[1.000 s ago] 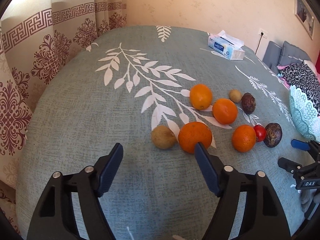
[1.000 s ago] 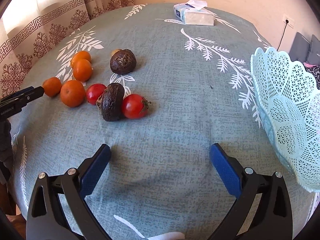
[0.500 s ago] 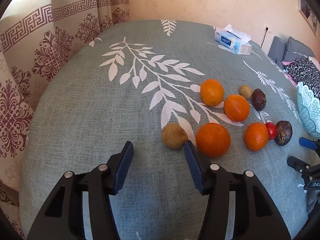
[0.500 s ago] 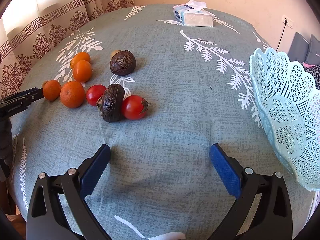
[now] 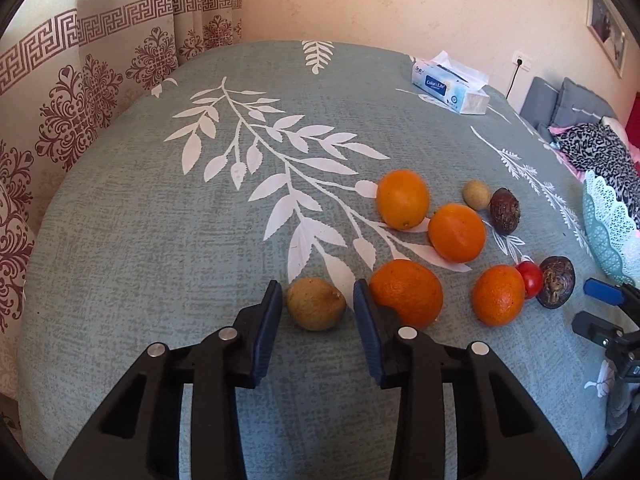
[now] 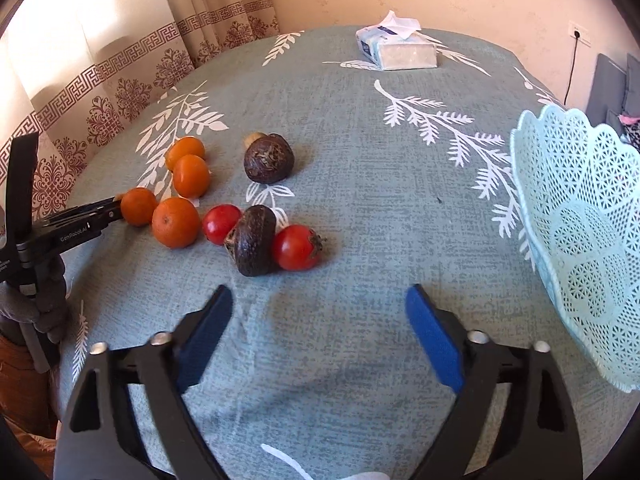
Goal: Organize fruits
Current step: 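Grasp the brown round fruit with the left tool while the right tool grasps the red tomato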
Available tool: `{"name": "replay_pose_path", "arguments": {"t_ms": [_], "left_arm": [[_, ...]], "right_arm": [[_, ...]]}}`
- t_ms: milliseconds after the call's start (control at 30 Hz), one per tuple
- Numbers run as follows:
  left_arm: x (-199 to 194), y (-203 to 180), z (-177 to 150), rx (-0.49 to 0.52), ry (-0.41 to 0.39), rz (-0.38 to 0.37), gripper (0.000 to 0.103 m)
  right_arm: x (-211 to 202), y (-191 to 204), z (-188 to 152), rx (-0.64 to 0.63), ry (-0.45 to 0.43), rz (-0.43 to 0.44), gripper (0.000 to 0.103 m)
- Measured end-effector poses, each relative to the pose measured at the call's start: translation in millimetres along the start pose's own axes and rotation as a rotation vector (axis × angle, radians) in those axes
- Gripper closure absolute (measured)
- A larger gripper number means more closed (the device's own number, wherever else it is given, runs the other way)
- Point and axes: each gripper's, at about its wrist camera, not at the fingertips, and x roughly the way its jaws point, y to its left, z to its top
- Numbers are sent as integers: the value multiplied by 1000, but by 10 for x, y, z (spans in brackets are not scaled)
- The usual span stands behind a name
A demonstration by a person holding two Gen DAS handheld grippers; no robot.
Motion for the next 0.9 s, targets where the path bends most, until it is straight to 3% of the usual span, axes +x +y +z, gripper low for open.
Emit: {"name": "replay_pose_path", "arguments": {"t_ms": [100, 233, 433, 567, 900], "left_arm": [[-11, -20, -18, 7, -7, 7, 74], [-33, -30, -40, 6, -20, 9, 74], [-112, -45, -53, 10, -64, 28, 74], [-109, -27, -49, -2, -62, 32, 74], [-195, -48, -101, -31, -62, 44, 74]], "right_arm": [[64, 63, 38, -42, 16, -29, 38], [112, 111, 91, -72, 23, -32, 48], [254, 193, 199, -120, 22, -30, 54], [266, 212, 213, -130, 16, -34, 71], [-35, -7, 98, -34, -47, -14, 74]]}}
